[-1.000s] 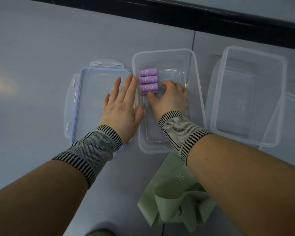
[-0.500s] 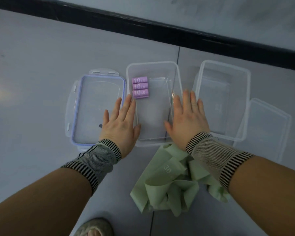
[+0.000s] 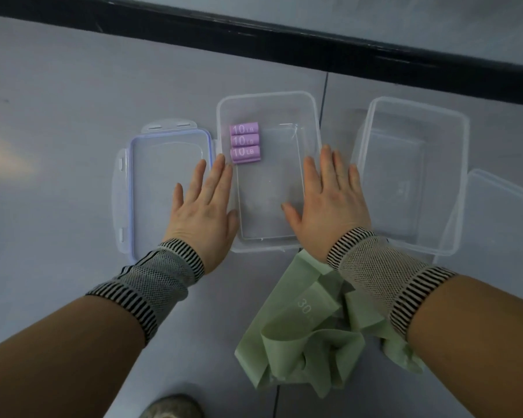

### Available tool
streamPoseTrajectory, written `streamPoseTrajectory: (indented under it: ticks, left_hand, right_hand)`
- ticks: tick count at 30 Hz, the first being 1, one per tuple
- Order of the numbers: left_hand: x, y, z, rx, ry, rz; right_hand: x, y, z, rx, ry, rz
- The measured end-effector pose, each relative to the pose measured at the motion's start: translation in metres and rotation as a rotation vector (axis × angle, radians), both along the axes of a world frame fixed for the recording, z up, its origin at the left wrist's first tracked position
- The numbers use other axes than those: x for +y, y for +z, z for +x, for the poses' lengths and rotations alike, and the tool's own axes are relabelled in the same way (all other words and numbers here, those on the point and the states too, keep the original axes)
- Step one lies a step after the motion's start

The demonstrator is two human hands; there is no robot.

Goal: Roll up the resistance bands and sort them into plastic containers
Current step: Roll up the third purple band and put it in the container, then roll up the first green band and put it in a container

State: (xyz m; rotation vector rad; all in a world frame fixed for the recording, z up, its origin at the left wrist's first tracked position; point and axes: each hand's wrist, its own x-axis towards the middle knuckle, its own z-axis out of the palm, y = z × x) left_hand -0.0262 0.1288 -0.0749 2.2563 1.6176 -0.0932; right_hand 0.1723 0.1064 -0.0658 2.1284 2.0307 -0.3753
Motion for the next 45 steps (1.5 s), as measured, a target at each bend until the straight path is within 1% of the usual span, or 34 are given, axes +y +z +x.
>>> streamPoseTrajectory:
  ticks: [3, 6, 10, 13, 17, 19, 22, 25, 26, 28, 30, 32, 35, 37, 39, 41, 43, 45]
  left_hand:
    - [0.005, 0.001, 0.002, -0.021, 0.001, 0.022]
    - [-0.003, 0.007, 0.006, -0.035, -0.034, 0.040]
    - [-0.019, 0.027, 0.024, -0.171, -0.077, 0.151]
    - [-0.033, 0.033, 0.040, -0.253, -0.099, 0.230]
    - [-0.075, 0.027, 0.046, -0.274, -0.097, 0.248]
    - [-0.102, 0.018, 0.041, -0.229, -0.156, 0.209]
    - [-0.134, 0.012, 0.029, -0.149, -0.172, 0.028]
    - [-0.149, 0.013, 0.023, -0.073, -0.205, -0.140]
    - [-0.150, 0.015, 0.022, -0.037, -0.227, -0.164]
    - [-0.149, 0.017, 0.023, 0.026, -0.251, -0.153]
    - [-0.149, 0.019, 0.024, 0.040, -0.233, -0.160]
    - [-0.167, 0.021, 0.023, 0.070, -0.223, -0.209]
    - [-0.173, 0.020, 0.024, 0.023, -0.155, -0.184]
    - [-0.171, 0.021, 0.028, 0.005, -0.158, -0.208]
    - [-0.169, 0.020, 0.032, -0.014, -0.177, -0.266]
    - [-0.170, 0.021, 0.036, -0.064, -0.169, -0.325]
    - [-0.170, 0.021, 0.040, -0.151, -0.141, -0.323]
    - [-0.171, 0.021, 0.043, -0.212, -0.103, -0.282]
  right_hand:
    - [0.009, 0.001, 0.002, 0.007, -0.003, 0.043]
    - [0.007, 0.005, -0.003, 0.054, 0.025, 0.044]
    - [-0.008, 0.026, 0.005, 0.148, 0.057, 0.135]
    - [-0.030, 0.036, 0.025, 0.216, 0.070, 0.236]
    - [-0.084, 0.032, 0.052, 0.283, 0.054, 0.361]
    - [-0.120, 0.025, 0.062, 0.298, 0.061, 0.383]
    - [-0.167, 0.014, 0.069, 0.280, 0.078, 0.365]
    - [-0.191, 0.004, 0.062, 0.272, 0.106, 0.353]
    - [-0.195, 0.002, 0.058, 0.271, 0.092, 0.342]
    - [-0.198, 0.003, 0.049, 0.281, 0.039, 0.303]
    - [-0.200, 0.001, 0.039, 0.294, -0.043, 0.199]
    - [-0.214, -0.006, 0.026, 0.283, -0.029, 0.045]
    - [-0.208, -0.009, 0.022, 0.176, -0.012, -0.027]
    - [-0.202, -0.013, 0.023, 0.134, 0.015, -0.056]
    - [-0.204, -0.016, 0.025, 0.202, 0.013, 0.056]
    - [-0.210, -0.014, 0.033, 0.295, -0.081, 0.155]
    - [-0.214, -0.009, 0.047, 0.343, -0.196, 0.207]
    - [-0.219, -0.005, 0.062, 0.342, -0.276, 0.255]
